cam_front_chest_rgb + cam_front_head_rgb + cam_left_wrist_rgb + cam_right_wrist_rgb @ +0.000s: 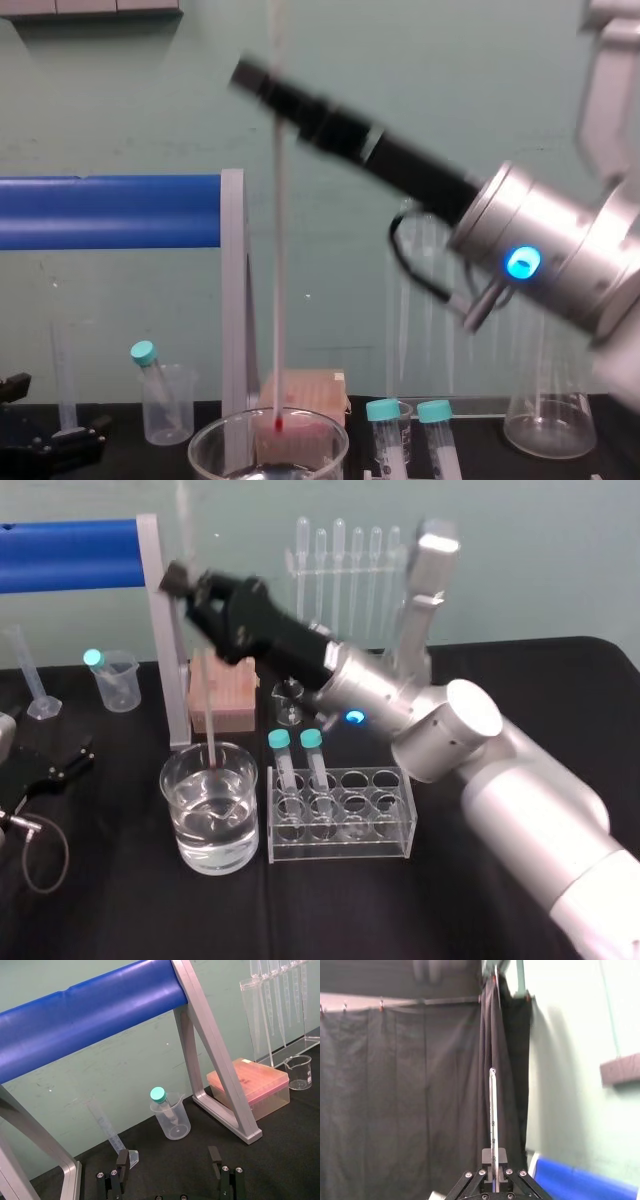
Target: Hold the thermometer with one hand and immerse one end into the beaker, then reinsert it into the test tube rack.
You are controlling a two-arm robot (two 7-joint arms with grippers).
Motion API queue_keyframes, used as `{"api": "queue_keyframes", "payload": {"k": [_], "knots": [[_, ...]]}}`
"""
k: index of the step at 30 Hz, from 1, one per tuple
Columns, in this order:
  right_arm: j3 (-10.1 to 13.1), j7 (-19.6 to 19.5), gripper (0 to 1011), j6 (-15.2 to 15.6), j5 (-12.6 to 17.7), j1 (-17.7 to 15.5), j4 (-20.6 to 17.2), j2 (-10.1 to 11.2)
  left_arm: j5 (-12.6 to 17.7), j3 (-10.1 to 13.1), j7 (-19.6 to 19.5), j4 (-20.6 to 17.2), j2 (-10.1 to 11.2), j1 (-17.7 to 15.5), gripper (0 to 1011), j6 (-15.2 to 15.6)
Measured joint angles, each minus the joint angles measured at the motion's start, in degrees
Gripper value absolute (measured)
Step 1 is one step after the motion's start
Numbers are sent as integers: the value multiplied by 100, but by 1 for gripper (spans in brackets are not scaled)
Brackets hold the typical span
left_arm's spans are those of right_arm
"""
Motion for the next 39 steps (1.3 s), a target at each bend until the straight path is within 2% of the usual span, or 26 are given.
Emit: {"api": "queue_keyframes", "payload": {"k": [6,7,10,13,16,19,20,23,26,31,33,39], "knots": [[304,-60,56,-95,334,-58,-656,209,0,0,0,0,0,0,1008,0],[304,-60,56,-95,334,-58,-656,209,0,0,0,0,0,0,1008,0],[416,-172,56,-150,328,-28,-950,395,0,0,0,0,0,0,1008,0],[560,-424,56,-227,198,-57,-1270,629,0,0,0,0,0,0,1008,0],[789,-879,56,-304,-38,-263,-1703,946,0,0,0,0,-1,0,1008,0],[939,-1119,56,-310,-116,-471,-1917,1123,0,0,0,0,0,0,1008,0],[1041,-1255,56,-302,-153,-630,-2050,1235,0,0,0,0,0,0,1008,0],[1167,-1449,56,-241,-200,-882,-2252,1394,0,0,0,0,0,0,1008,0],[1392,-1754,56,-167,-293,-1332,-2562,1617,1,0,0,0,0,0,1008,0],[1588,-1965,56,-162,-453,-1729,-2720,1751,1,0,0,0,0,0,1008,0],[1612,-1974,56,-167,-499,-1789,-2716,1763,0,0,0,0,0,0,1008,0],[1597,-1745,56,-240,-500,-1854,-2282,1649,0,0,0,0,0,0,1008,0]]}}
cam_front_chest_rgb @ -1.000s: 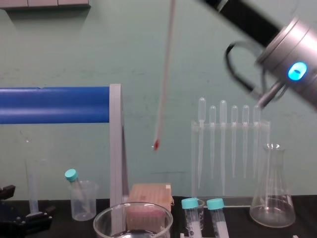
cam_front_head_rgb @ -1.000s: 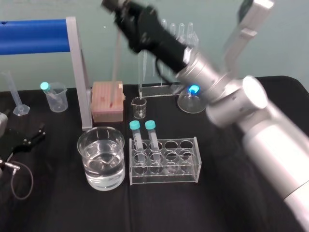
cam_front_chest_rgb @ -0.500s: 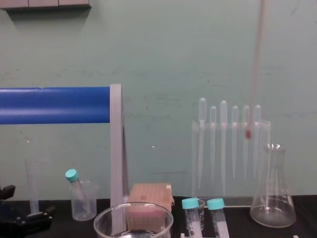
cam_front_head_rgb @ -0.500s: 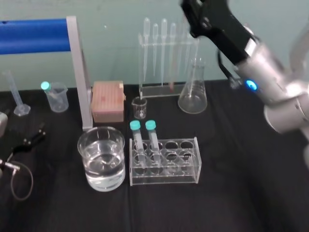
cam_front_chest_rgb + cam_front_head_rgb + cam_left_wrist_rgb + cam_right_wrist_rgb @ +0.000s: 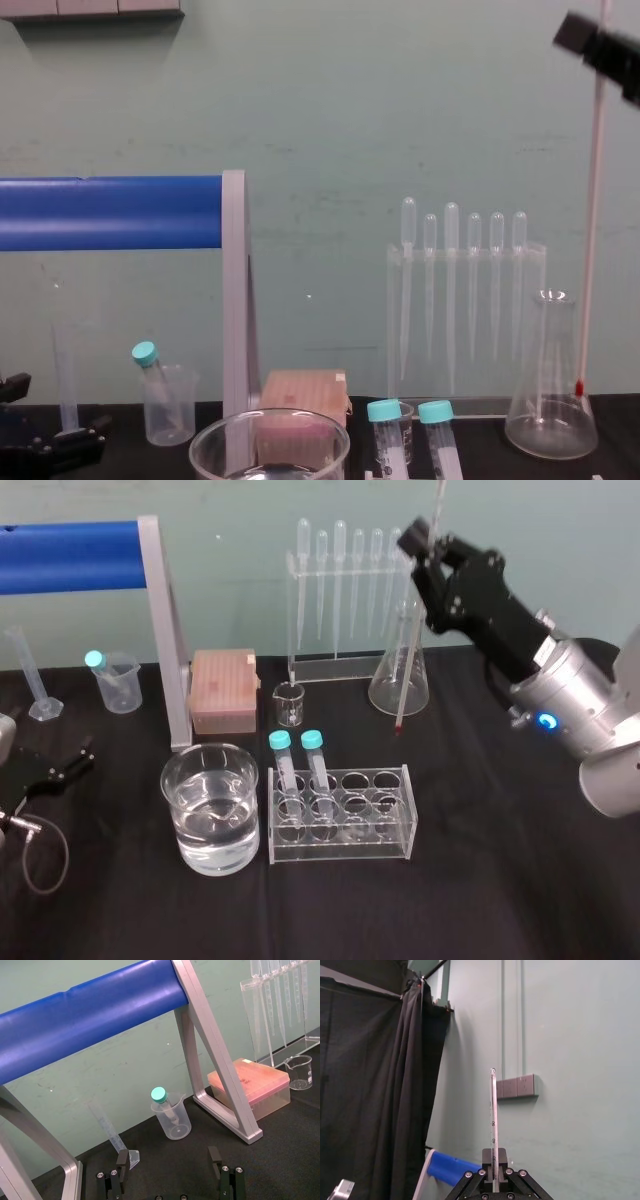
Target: Hold the thermometer with one hand and immerse one end into the beaker, then reinsert it into the test tube rack.
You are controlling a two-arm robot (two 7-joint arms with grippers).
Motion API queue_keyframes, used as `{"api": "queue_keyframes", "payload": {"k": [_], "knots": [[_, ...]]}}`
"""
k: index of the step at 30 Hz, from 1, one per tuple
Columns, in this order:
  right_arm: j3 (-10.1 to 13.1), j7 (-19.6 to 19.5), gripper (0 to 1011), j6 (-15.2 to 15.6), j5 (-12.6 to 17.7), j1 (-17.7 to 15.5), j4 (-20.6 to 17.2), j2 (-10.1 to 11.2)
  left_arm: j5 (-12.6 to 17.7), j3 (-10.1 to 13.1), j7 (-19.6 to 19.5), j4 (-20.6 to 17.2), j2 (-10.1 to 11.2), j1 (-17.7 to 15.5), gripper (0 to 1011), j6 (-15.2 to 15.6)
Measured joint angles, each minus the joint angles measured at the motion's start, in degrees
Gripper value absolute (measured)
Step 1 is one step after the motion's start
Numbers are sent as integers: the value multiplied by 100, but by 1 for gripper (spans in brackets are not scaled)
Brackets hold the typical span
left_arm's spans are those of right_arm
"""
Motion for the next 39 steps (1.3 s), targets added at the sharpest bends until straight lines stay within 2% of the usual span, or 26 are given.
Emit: {"api": "queue_keyframes", "payload": {"k": [9,13,30,39], "knots": [[-143,407,56,-66,163,153,641,-215,0,0,0,0,0,0,1008,0],[-167,458,56,-74,168,156,752,-237,0,0,0,0,0,0,1008,0],[-201,471,56,5,153,80,946,-262,0,0,0,0,0,0,1008,0],[-297,390,56,95,-64,3,1024,-191,0,0,0,0,0,0,1008,0]]}}
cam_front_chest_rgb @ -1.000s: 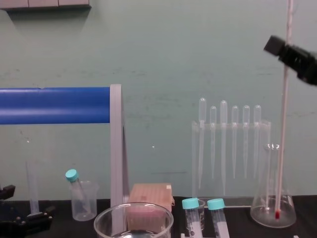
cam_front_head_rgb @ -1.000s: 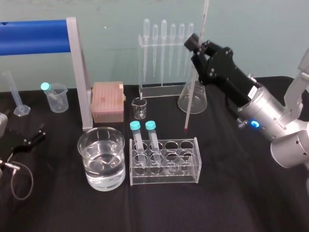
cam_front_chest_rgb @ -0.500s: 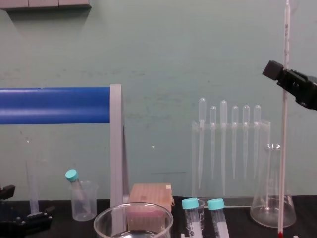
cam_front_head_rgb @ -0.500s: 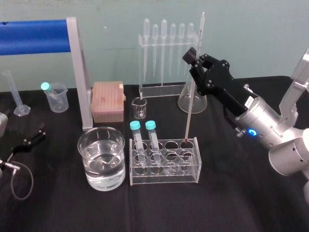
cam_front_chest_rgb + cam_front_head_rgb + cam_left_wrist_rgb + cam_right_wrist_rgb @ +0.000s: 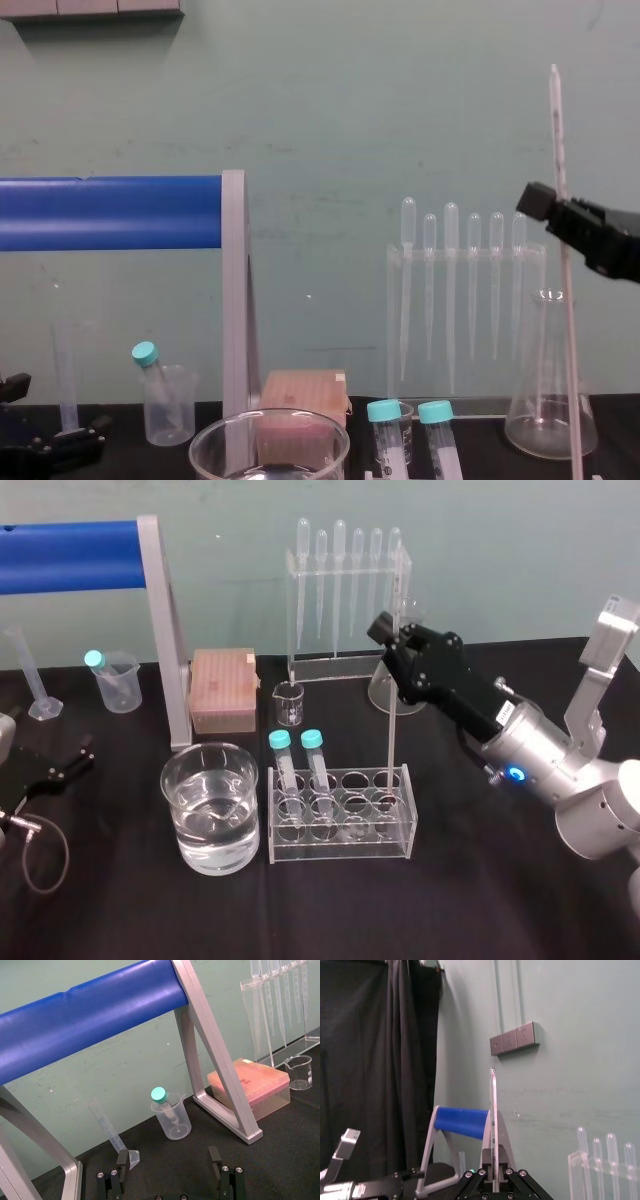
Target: Hold the thermometer with one hand and immerse one end into the beaker, then reinsert it into the test tube rack.
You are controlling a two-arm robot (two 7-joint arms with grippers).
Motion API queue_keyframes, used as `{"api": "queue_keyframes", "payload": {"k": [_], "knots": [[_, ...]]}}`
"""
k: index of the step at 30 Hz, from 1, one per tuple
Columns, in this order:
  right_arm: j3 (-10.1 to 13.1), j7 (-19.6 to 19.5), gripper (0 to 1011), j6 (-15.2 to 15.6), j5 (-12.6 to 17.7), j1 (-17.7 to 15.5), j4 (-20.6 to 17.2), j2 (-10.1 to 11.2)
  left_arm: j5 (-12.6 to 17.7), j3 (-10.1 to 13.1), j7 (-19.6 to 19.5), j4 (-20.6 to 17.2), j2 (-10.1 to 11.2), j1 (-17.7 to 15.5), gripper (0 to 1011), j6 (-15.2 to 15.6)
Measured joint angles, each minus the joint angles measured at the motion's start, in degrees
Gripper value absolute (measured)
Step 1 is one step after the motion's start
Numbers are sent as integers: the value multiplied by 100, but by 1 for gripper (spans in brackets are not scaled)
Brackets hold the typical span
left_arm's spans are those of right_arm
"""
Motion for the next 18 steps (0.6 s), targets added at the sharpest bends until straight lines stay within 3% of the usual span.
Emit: {"api": "queue_keyframes", "payload": {"k": [18], "knots": [[26,178,56,-114,109,-47,324,-93,0,0,0,0,0,0,1008,0]]}}
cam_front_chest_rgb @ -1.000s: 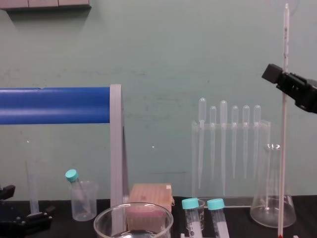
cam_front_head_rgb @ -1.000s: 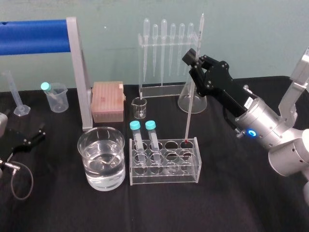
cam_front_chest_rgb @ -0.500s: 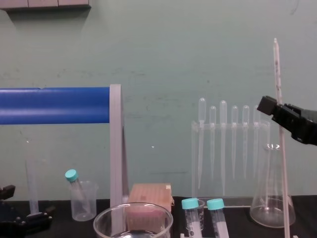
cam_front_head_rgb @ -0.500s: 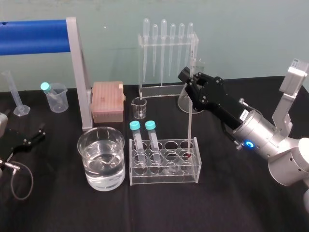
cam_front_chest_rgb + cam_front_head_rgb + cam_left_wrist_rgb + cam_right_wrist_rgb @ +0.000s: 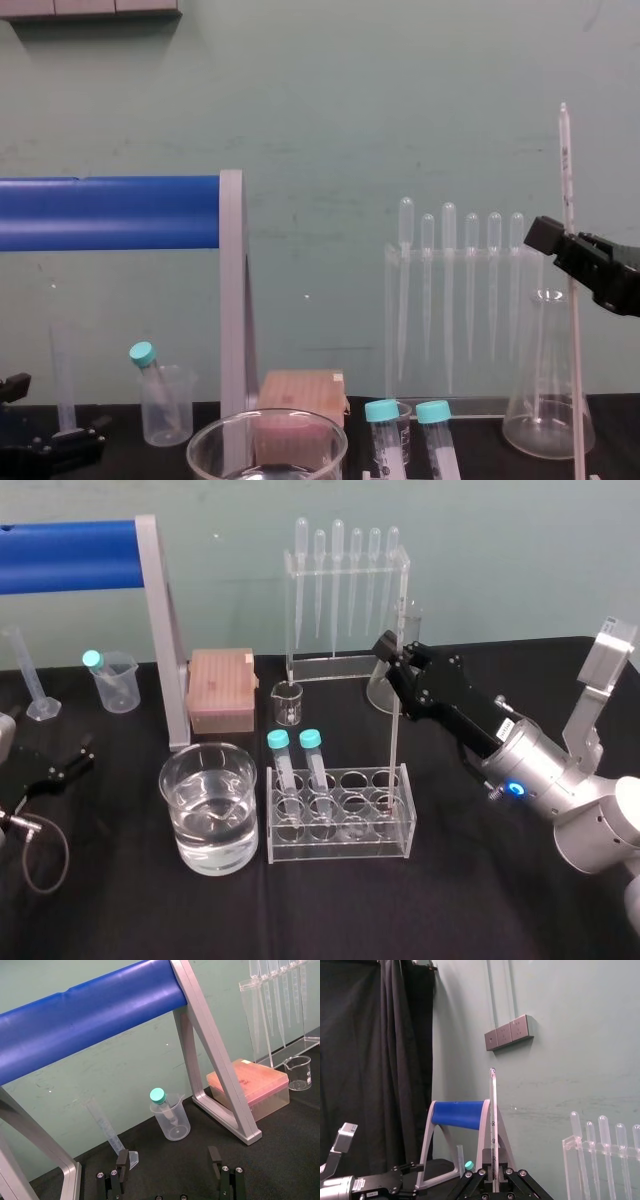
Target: Hold the thermometer with one hand and immerse one end into the beaker, then reinsert it into the test tube rack.
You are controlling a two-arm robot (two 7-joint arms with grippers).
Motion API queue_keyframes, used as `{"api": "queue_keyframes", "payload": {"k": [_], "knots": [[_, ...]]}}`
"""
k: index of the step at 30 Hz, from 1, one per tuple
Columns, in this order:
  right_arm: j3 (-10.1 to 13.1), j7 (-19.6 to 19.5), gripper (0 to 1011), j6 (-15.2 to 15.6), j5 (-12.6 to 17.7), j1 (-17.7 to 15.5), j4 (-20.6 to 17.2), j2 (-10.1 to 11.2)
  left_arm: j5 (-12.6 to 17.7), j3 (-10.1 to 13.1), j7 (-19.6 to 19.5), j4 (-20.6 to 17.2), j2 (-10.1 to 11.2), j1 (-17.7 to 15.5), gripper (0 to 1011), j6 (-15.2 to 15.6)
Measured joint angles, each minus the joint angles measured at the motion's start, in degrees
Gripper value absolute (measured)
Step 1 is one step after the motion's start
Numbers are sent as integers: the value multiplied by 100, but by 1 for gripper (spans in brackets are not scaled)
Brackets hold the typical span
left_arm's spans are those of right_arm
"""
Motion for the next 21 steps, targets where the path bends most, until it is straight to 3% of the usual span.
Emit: {"api": "queue_keyframes", "payload": {"k": [21], "knots": [[-77,40,56,131,13,74,279,-45,0,0,0,0,0,0,1008,0]]}}
